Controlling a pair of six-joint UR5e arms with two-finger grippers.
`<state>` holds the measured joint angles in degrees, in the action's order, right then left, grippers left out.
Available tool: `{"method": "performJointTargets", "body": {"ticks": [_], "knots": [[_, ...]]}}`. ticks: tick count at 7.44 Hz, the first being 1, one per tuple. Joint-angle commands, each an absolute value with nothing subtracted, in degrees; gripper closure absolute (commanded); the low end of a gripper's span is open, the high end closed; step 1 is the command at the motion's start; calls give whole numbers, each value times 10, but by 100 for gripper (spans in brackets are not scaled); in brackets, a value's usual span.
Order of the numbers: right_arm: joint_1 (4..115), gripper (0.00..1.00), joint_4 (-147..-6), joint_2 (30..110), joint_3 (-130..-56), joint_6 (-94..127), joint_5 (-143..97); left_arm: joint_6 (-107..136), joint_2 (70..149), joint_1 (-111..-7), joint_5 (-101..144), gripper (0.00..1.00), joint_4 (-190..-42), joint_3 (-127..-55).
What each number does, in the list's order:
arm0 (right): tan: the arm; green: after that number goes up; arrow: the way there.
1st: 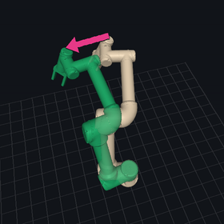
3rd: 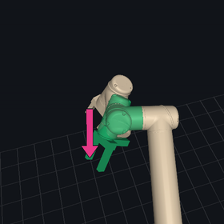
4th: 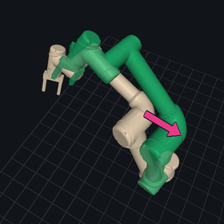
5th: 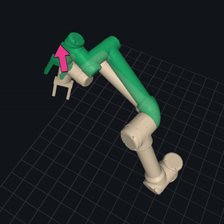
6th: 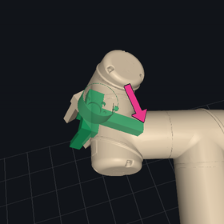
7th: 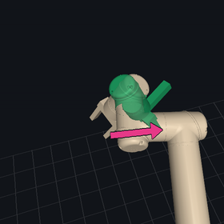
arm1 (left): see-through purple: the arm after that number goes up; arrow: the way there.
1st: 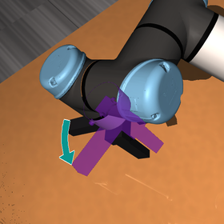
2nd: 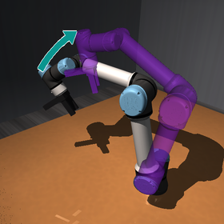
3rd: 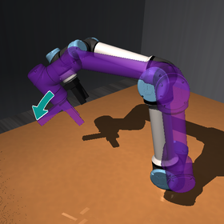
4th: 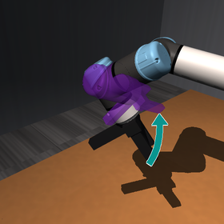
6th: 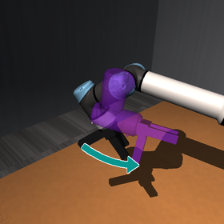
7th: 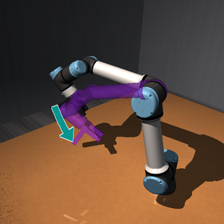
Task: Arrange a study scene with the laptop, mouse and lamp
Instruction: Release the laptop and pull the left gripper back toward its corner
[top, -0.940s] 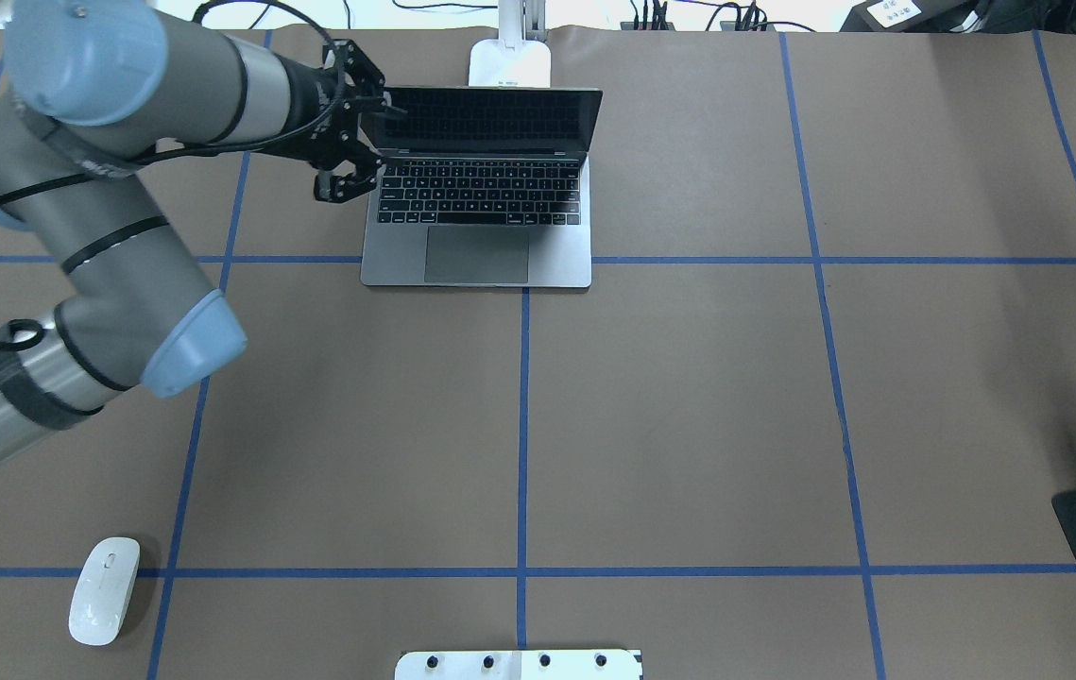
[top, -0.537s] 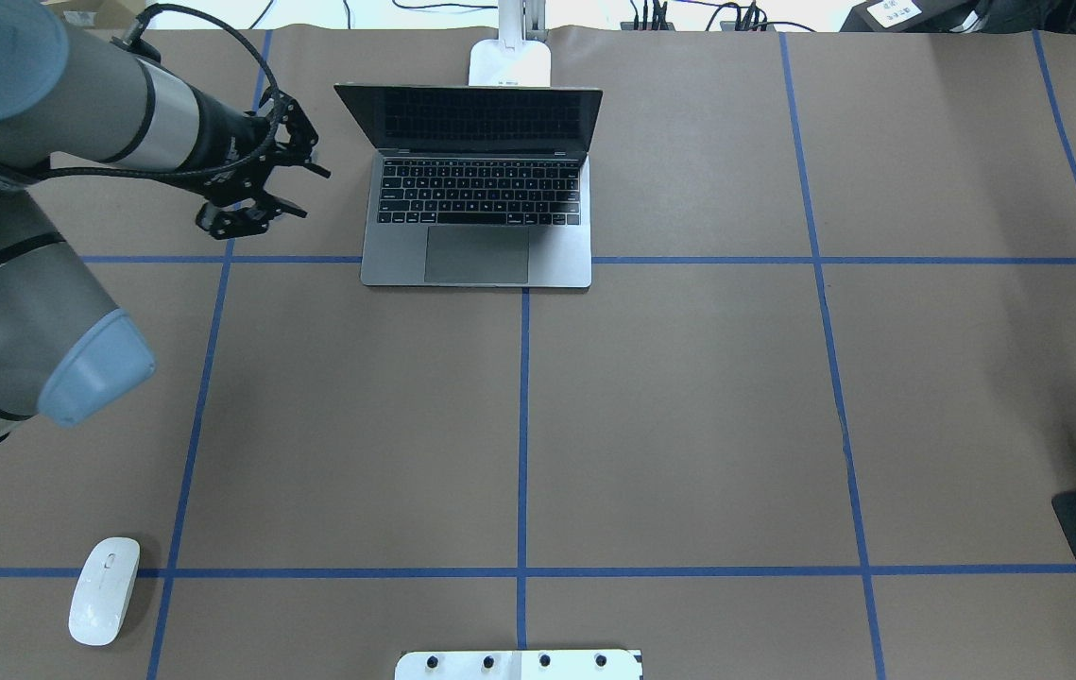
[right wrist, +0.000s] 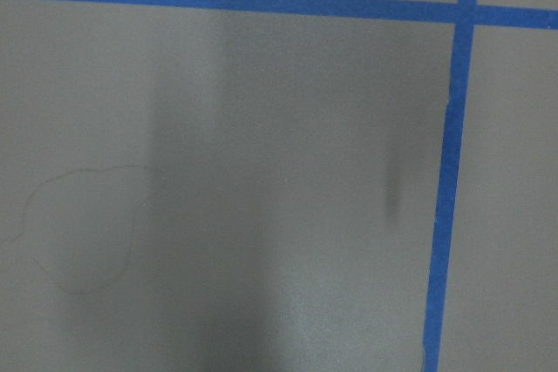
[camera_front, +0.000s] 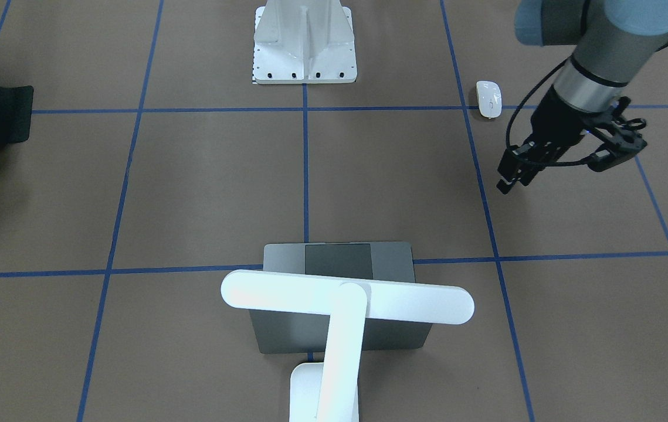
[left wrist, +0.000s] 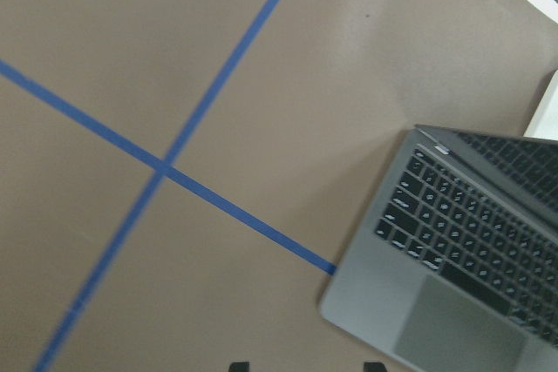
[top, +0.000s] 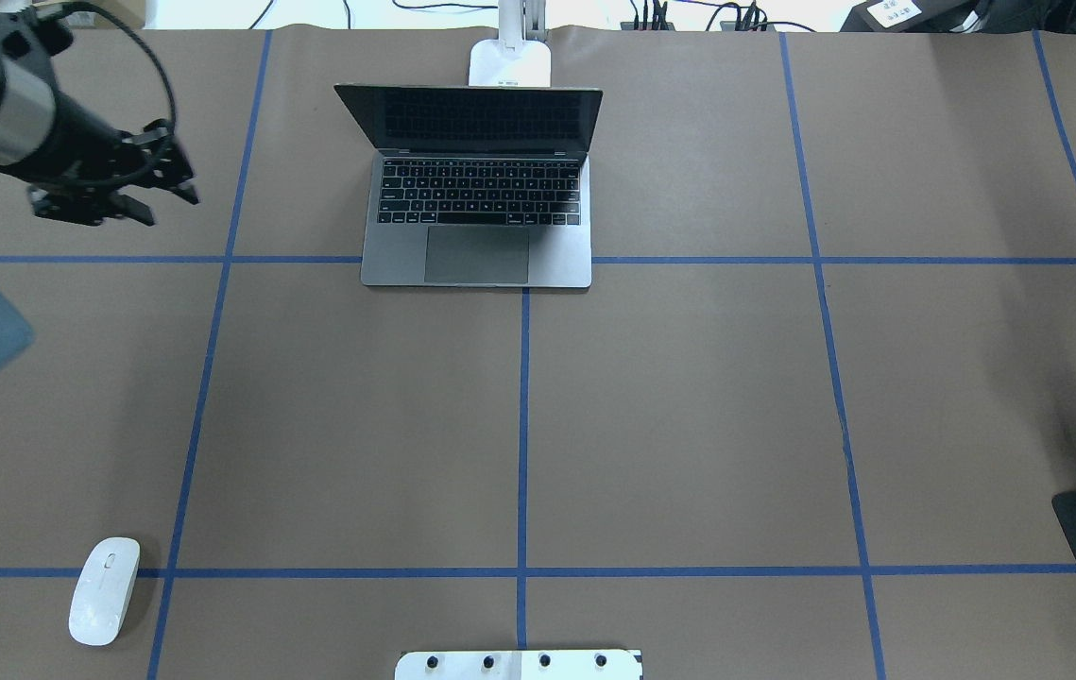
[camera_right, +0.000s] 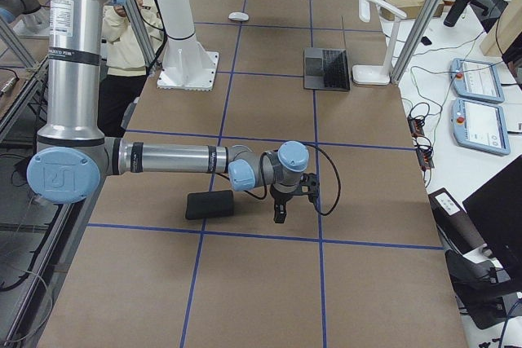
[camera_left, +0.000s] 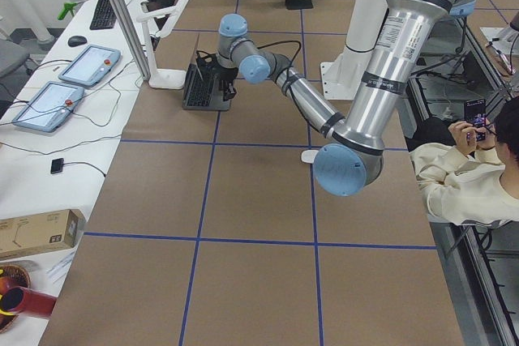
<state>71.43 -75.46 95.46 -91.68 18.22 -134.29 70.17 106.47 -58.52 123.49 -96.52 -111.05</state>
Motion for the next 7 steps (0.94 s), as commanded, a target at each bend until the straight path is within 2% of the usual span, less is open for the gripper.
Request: {"method": "performJointTargets", "body": {"ticks": [1, 4, 5, 7], "knots": [[714, 0, -755, 960, -908, 185, -1392, 533, 1004, -656, 1300, 45, -963, -1108], [692, 0, -724, 1022, -907, 172, -1474, 526, 1004, -657, 1303, 44, -968, -1107], [670, 0, -640, 1049, -882, 173, -1499, 526, 1005, -656, 1303, 44, -969, -1108], [631, 0, -520, 1050, -802, 182, -1541, 526, 1009, -655, 1303, 44, -969, -1109]]}}
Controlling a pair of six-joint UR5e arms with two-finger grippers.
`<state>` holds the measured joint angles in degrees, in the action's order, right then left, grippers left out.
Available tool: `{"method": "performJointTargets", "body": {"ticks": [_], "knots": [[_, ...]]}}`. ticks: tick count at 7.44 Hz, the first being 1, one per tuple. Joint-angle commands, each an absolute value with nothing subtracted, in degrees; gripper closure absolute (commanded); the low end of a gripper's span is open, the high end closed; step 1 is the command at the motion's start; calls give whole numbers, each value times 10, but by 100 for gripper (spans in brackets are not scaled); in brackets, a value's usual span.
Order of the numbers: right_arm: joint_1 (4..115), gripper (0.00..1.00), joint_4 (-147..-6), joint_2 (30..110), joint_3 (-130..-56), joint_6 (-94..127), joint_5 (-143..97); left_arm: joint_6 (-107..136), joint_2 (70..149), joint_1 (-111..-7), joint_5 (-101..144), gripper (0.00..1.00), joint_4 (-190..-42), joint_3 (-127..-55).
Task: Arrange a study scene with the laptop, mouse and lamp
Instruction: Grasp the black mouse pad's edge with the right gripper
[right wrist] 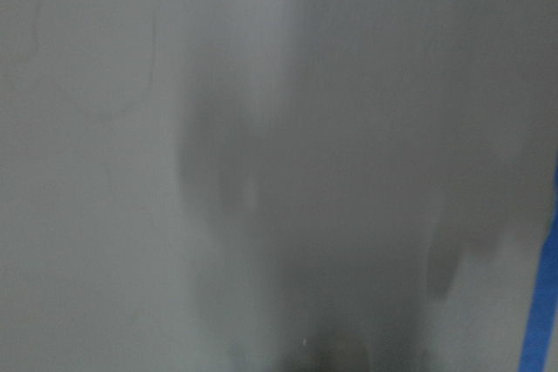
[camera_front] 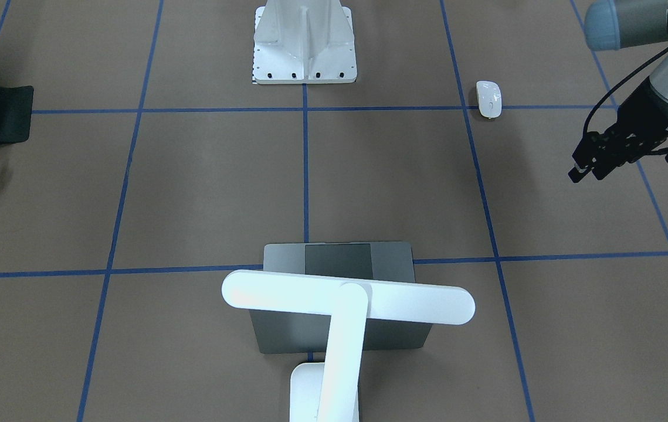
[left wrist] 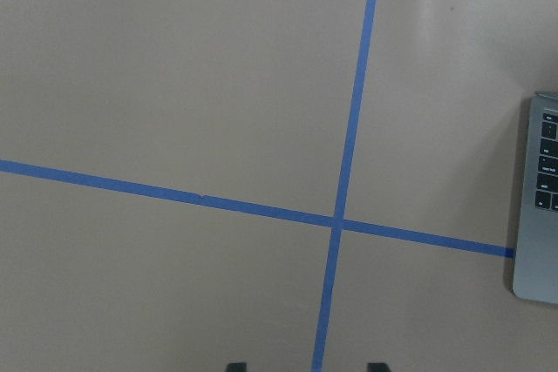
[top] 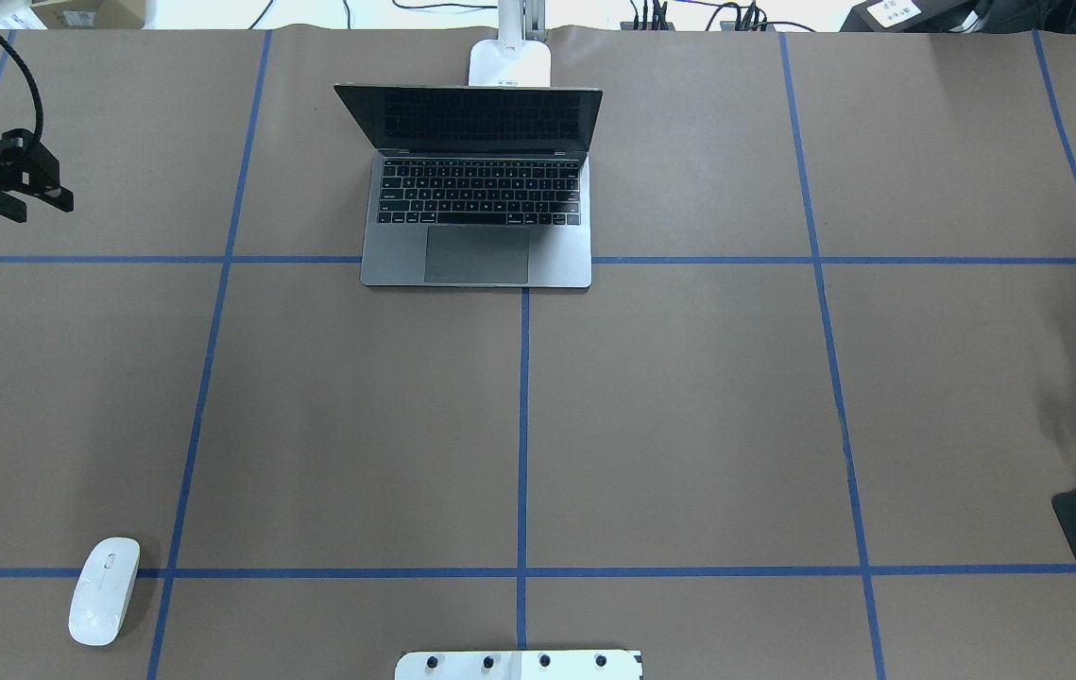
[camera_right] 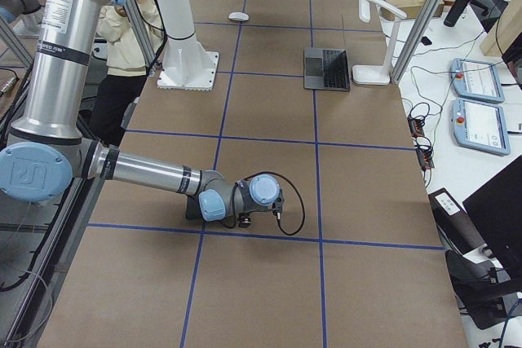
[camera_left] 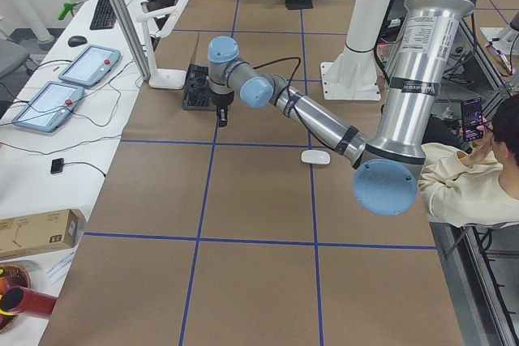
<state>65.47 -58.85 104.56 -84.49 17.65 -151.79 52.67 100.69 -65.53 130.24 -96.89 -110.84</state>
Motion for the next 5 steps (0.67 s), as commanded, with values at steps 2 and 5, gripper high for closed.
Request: {"method": "performJointTargets", "body": {"ticks": [2, 5], "knots": [[630, 0, -514, 1049, -804, 211, -1547, 526, 1009, -655, 1303, 44, -969, -1108], [629, 0, -513, 1050, -809, 213, -1578, 526, 1007, -655, 1303, 43, -971, -1107]]}}
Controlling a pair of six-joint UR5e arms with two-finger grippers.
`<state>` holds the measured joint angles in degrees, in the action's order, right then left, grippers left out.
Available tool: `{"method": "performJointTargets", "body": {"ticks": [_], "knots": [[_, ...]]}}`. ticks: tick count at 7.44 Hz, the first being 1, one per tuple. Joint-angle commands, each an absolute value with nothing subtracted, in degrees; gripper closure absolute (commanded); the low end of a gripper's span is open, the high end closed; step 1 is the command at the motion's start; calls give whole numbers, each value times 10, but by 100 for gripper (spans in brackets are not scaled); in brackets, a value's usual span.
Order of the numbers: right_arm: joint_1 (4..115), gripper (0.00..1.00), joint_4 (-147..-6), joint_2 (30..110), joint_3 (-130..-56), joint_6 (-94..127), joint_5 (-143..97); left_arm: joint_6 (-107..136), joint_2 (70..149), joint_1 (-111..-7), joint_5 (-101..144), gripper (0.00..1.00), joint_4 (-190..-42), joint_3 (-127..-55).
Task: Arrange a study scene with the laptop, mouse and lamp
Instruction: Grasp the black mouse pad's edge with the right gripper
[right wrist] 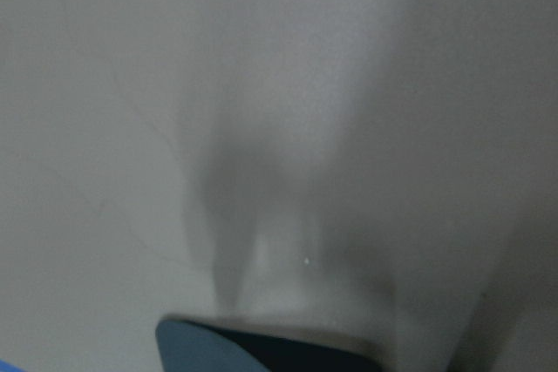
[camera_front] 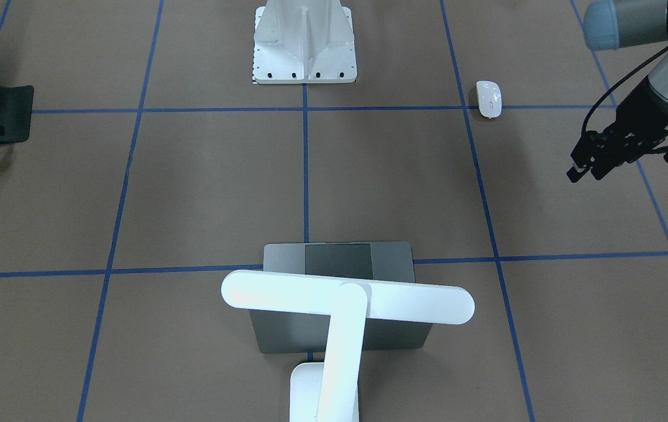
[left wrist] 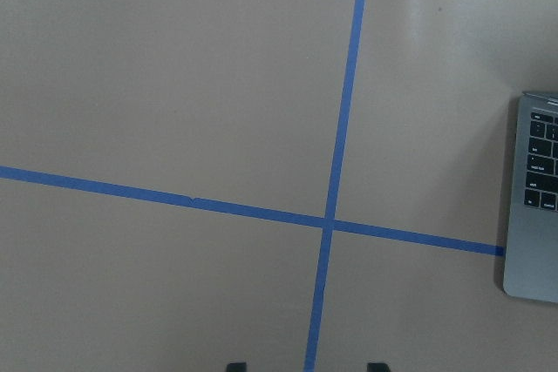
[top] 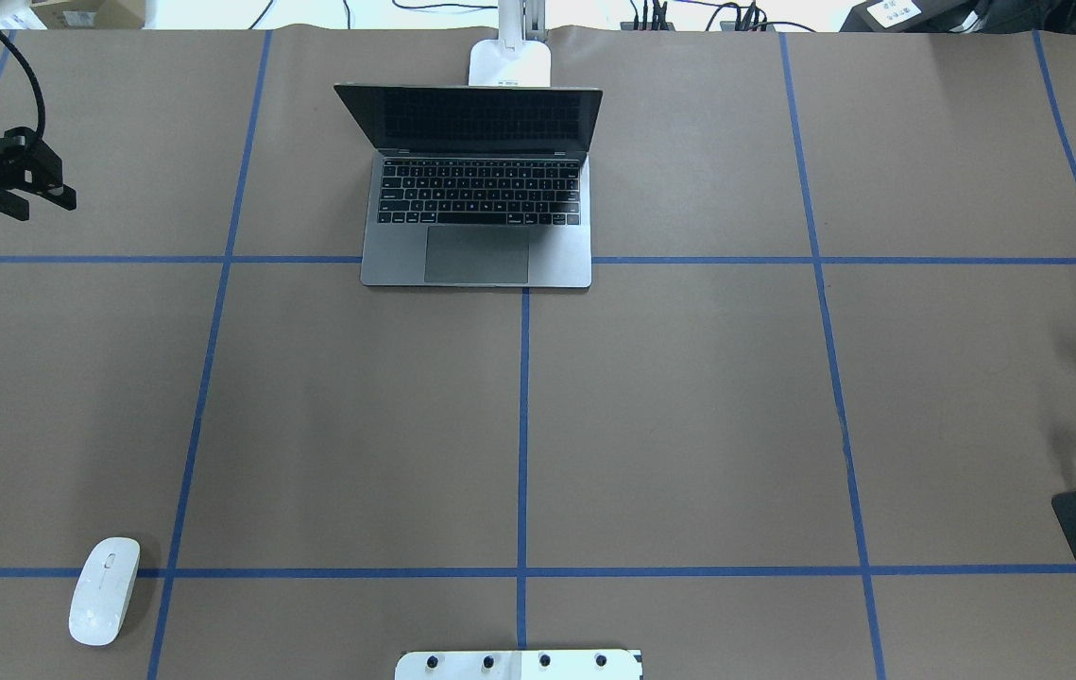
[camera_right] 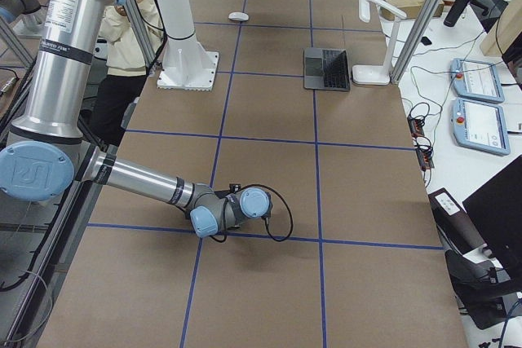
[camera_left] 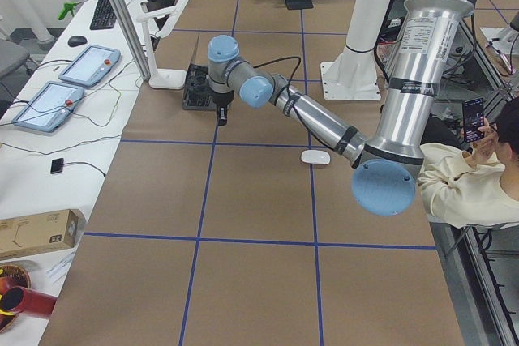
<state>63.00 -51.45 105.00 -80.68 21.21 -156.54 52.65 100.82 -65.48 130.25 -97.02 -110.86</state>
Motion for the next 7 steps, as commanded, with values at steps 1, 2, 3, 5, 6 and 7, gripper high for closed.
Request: {"method": "performJointTargets", "body": {"ticks": [1, 2, 3, 5, 6, 7], "knots": [[629, 0, -511, 1050, -809, 213, -1579, 526, 1007, -655, 1303, 43, -970, -1107], [629, 0, -510, 1050, -810, 213, -1579, 526, 1007, -655, 1303, 43, -971, -1107], [629, 0, -510, 1050, -813, 213, -1581, 526, 1006, -655, 1303, 43, -971, -1108], [629, 0, -510, 1050, -817, 213, -1586, 526, 1005, -655, 1303, 43, -970, -1110], [629, 1, -509, 1050, -817, 213, -1587, 526, 1005, -655, 1303, 43, -969, -1110], [629, 19, -509, 1050, -817, 214, -1593, 526, 1006, -655, 1303, 43, -969, -1111]]}}
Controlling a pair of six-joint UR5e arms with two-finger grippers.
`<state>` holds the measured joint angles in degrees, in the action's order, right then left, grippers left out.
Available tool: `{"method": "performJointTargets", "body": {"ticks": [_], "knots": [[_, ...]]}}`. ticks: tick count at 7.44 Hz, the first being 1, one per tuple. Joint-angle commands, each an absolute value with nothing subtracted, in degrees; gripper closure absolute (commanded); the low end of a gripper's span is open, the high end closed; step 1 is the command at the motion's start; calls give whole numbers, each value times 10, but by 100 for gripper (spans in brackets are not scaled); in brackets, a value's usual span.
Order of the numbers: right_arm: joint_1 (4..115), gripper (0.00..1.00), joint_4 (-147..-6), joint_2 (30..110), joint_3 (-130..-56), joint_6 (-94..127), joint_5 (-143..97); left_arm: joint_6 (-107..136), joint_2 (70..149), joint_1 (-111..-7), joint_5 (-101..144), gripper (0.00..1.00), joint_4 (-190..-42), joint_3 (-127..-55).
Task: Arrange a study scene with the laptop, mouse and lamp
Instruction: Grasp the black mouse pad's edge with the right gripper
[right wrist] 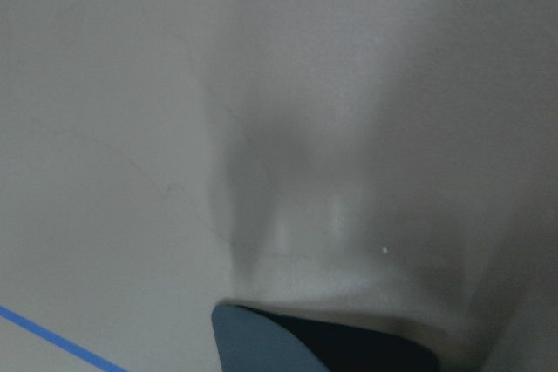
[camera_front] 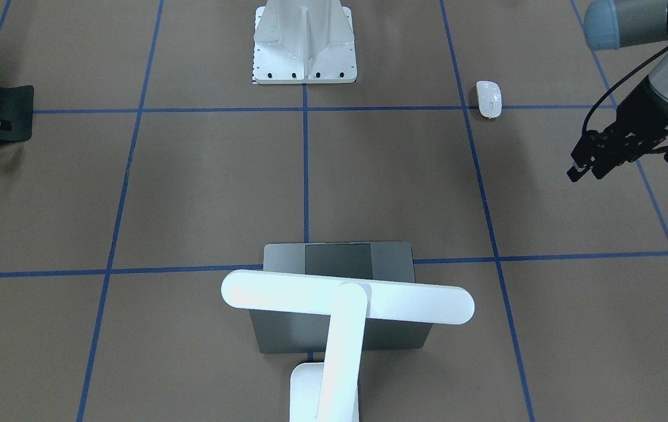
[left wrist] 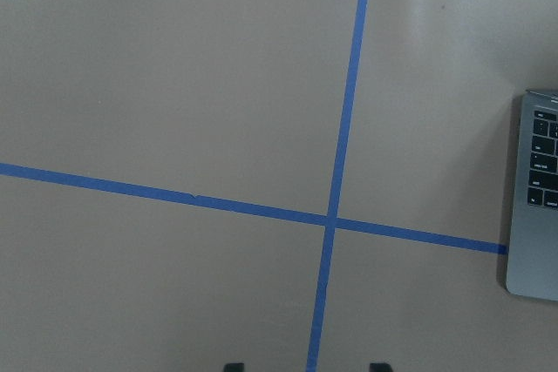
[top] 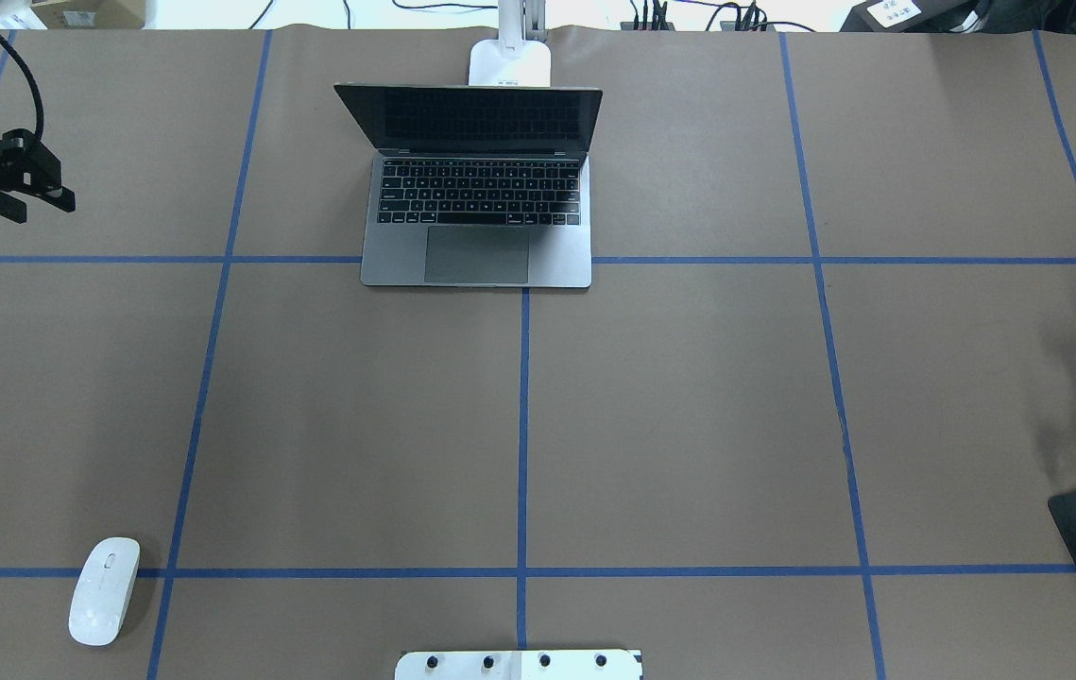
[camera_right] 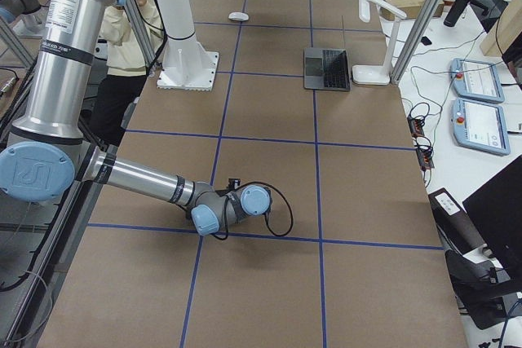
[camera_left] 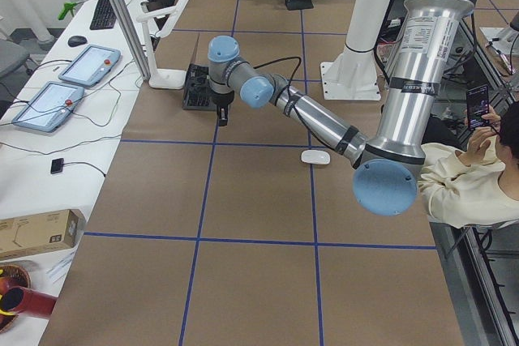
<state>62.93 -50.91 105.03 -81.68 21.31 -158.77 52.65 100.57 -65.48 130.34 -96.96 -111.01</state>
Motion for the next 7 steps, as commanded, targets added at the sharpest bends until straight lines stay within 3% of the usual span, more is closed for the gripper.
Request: {"method": "performJointTargets", "body": {"ticks": [1, 2, 3, 7], "knots": [[629, 57, -509, 1050, -817, 226, -1593, 526, 1008, -655, 1303, 43, -968, -1111], [629, 89, -509, 1050, -817, 228, -1593, 526, 1010, -656, 1310, 43, -967, -1112], [629, 100, -509, 1050, -817, 229, -1593, 526, 1010, -656, 1311, 43, -966, -1112], [630, 100, -497, 1051, -817, 243, -1590, 526, 1010, -657, 1312, 43, -964, -1111]]}}
